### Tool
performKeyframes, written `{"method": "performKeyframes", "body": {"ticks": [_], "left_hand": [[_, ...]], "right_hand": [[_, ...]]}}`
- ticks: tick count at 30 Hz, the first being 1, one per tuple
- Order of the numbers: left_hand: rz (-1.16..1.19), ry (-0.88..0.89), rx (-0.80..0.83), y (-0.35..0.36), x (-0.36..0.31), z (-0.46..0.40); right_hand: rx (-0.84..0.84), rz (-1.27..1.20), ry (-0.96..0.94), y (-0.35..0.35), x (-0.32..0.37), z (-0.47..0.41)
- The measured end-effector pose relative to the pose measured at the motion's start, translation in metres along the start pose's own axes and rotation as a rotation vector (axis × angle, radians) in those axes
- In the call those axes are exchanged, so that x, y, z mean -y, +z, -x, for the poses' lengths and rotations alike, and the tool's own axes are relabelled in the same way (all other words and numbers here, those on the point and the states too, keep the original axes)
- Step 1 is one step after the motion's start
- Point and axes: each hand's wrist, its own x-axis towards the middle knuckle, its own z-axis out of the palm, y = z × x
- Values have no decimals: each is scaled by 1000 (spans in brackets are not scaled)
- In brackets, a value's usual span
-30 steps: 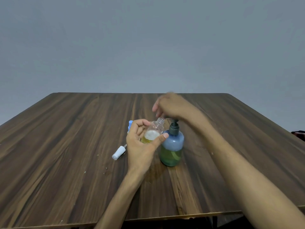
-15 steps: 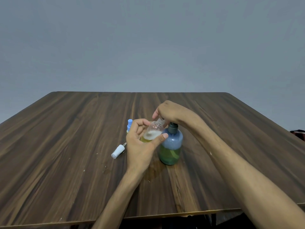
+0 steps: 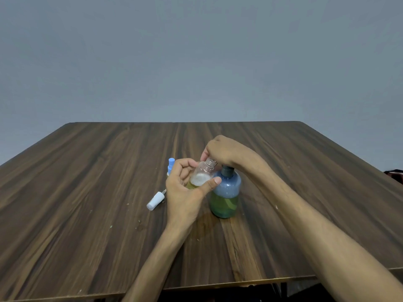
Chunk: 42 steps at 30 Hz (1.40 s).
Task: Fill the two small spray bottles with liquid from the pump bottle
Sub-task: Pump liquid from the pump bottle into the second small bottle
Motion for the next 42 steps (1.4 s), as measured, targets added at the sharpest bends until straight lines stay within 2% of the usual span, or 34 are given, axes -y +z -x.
{"method": "performKeyframes", "body": {"ticks": [6,16,23,42], "left_hand": [[-3,-3,3,1,0,0],[3,-6,-9,1,-1,1],[7,-1,-8,2,-2,0],[-6,-15,-6,0,-1,0]], "right_hand": [[67,12,-5,-2,3,3],[-11,-18,2,0,1,2],[36,30,-1,-1,5,4],[12,-142,49,-7,11,12]]}}
